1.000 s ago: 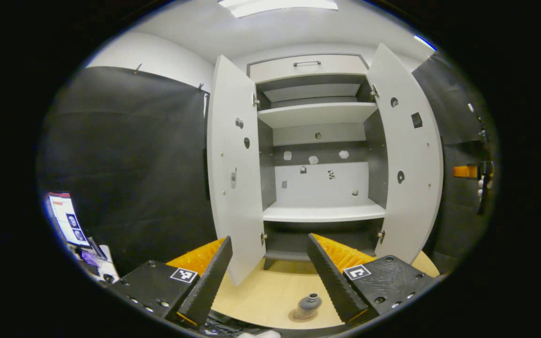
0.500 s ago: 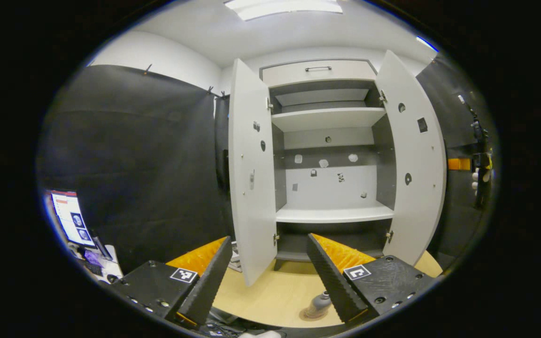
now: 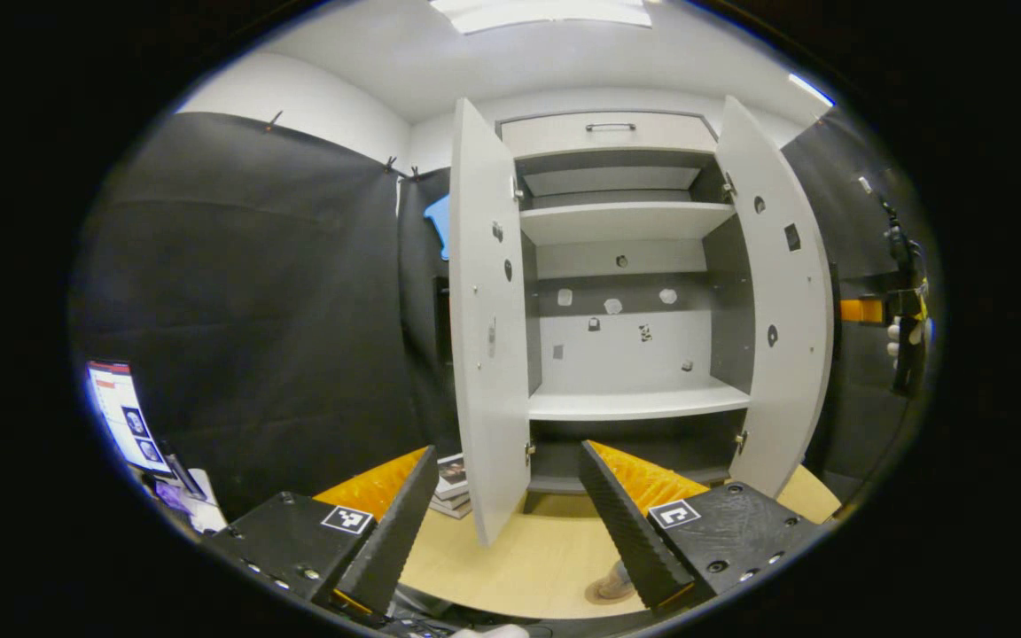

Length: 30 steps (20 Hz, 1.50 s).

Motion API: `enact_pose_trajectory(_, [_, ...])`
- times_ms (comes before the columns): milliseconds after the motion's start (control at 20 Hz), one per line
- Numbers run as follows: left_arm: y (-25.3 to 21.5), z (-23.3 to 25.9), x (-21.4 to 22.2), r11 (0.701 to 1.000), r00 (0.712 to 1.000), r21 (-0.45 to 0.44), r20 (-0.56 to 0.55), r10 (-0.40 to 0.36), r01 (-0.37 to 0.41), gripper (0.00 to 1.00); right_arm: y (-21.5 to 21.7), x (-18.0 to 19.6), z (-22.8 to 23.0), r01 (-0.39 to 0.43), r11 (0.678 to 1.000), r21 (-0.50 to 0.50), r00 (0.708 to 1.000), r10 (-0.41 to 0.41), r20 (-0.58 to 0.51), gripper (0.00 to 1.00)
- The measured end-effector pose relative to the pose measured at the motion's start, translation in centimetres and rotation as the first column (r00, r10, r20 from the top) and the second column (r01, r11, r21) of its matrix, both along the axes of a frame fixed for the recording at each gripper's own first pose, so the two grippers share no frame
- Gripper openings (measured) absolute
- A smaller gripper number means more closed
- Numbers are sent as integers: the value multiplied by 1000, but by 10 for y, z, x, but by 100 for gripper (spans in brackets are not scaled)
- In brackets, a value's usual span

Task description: Grasp the bottle in the cabinet with the left hand and place it on the coaster, then close the right door with the right hand and the left door with the left hand.

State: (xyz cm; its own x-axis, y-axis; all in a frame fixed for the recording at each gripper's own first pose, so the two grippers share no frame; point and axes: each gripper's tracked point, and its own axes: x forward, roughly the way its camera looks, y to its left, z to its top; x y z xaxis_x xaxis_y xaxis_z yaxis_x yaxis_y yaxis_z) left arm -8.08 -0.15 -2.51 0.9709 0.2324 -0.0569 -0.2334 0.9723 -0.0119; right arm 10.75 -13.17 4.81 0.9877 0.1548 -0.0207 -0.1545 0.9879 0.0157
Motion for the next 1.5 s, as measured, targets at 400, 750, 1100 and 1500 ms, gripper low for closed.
enact_pose_trajectory(400, [38,0,-3,1000,1000,2,-1,25,-25,98,42,4,0,2,1000,13,1000,-2,3,95])
enact_pose_trajectory(750, [56,0,-2,1000,1000,7,-2,27,-27,98,69,9,-1,-17,1000,13,1000,17,7,95])
enact_pose_trajectory(1100, [63,-5,3,1000,1000,7,-15,13,-13,97,107,1,-8,-116,993,-1,993,116,-4,97])
enact_pose_trajectory(1500, [79,-12,10,1000,1000,13,-26,0,1,96,127,-7,-18,-125,992,-28,992,124,-26,96])
